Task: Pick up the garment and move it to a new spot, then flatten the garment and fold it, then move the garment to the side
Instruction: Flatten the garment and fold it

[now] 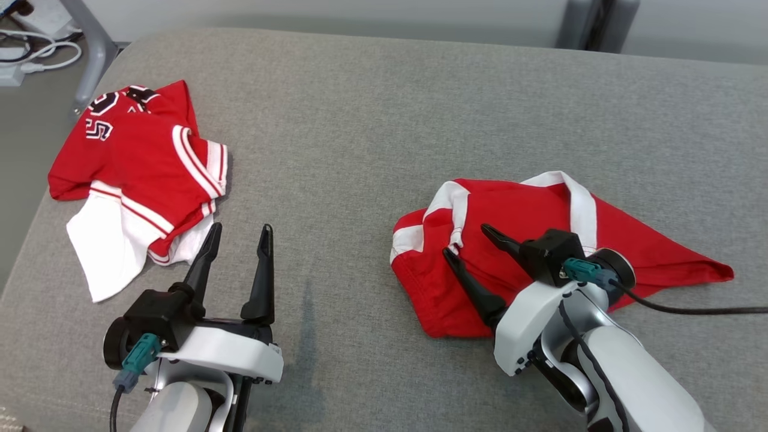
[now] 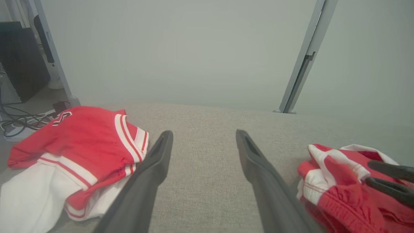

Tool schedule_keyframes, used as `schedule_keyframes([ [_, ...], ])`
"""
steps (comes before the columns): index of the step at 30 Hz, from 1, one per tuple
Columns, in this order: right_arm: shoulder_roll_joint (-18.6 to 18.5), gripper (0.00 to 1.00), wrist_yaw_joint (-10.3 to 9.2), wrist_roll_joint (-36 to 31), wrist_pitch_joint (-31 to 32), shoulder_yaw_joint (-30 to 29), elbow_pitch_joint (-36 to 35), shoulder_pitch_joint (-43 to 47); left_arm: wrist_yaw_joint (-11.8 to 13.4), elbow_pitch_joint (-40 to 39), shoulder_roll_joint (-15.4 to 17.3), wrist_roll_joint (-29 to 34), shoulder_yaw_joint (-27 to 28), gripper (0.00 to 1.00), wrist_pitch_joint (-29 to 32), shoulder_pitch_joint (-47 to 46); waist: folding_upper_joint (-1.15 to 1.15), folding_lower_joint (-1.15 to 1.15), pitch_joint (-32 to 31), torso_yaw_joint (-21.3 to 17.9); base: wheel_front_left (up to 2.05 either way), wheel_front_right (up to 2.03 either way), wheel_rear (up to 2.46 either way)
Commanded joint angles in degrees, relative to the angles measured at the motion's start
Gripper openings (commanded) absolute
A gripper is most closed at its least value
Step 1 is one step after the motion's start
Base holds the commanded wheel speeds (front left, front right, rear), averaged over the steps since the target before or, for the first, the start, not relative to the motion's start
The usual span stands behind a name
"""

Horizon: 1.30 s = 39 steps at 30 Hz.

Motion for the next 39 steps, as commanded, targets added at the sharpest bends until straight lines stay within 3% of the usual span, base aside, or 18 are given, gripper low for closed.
schedule_keyframes([
  [1, -0.3, 1.00, -0.02, 0.5, -0.1, 0.0, 0.7, -0.7, -0.3, 0.2, -0.1, 0.1, 0.0, 1.00, -0.3, -1.1, 0.00, 0.00, 0.5, 0.6, 0.00, 0.00, 0.00],
  [3, -0.2, 1.00, -0.02, 0.9, -0.5, 0.5, 2.1, -1.7, -0.4, 0.7, -0.3, 0.2, 0.1, 1.00, -0.6, -1.4, 0.00, 0.00, 0.7, 0.8, 0.00, 0.00, 0.00],
  [4, -0.2, 0.53, -0.02, 1.1, -0.5, 0.6, 2.9, -2.1, -0.5, 0.9, -0.4, 0.3, 0.1, 1.00, -0.7, -1.4, 0.00, 0.00, 0.8, 0.8, 0.00, 0.00, 0.00],
  [6, -0.2, 0.07, -0.02, 1.3, -0.9, 0.6, 4.0, -2.9, -0.7, 1.3, -0.6, 0.3, 0.2, 1.00, -0.9, -1.4, 0.00, 0.00, 0.9, 0.8, 0.00, 0.00, 0.00],
  [7, -0.1, 0.00, -0.02, 1.5, -1.1, 0.4, 4.5, -3.2, -0.7, 1.4, -0.7, 0.3, 0.2, 1.00, -0.8, -1.4, 0.00, 0.00, 1.0, 0.7, 0.00, 0.00, 0.00],
  [15, -2.4, 0.00, -0.03, 0.7, -3.7, -2.7, 2.8, -4.1, -0.9, 2.0, -0.7, 0.6, 1.1, 1.00, -1.4, -1.5, 0.00, 0.00, 1.3, -1.7, 0.00, 0.00, 0.00],
  [23, -7.5, 0.00, -0.02, -3.0, -2.9, -9.8, -9.3, -2.9, -0.5, 1.4, 0.4, 0.9, 1.9, 1.00, -1.4, -1.5, 0.00, 0.00, 1.4, -6.1, 0.00, 0.00, 0.00],
  [29, -9.0, 0.00, -0.02, -3.5, 0.5, -13.7, -16.7, 4.7, -0.3, 0.8, 1.1, 1.1, 1.8, 1.00, -1.0, -1.9, 0.00, 0.00, 2.0, -8.4, 0.00, 0.00, 0.00],
  [34, -7.5, 0.00, -0.02, -3.5, 0.8, -20.5, -15.3, 11.5, -0.3, 0.2, 1.5, 1.1, 1.6, 1.00, -0.6, -2.2, 0.00, 0.00, 2.7, -9.5, 0.00, 0.00, 0.00],
  [39, -6.3, 0.00, -0.02, -2.9, -2.0, -23.5, -9.0, 11.2, -0.2, -0.1, 2.0, 1.1, 1.6, 1.00, -0.2, -2.6, 0.00, 0.00, 3.2, -10.3, 0.00, 0.00, 0.00],
])
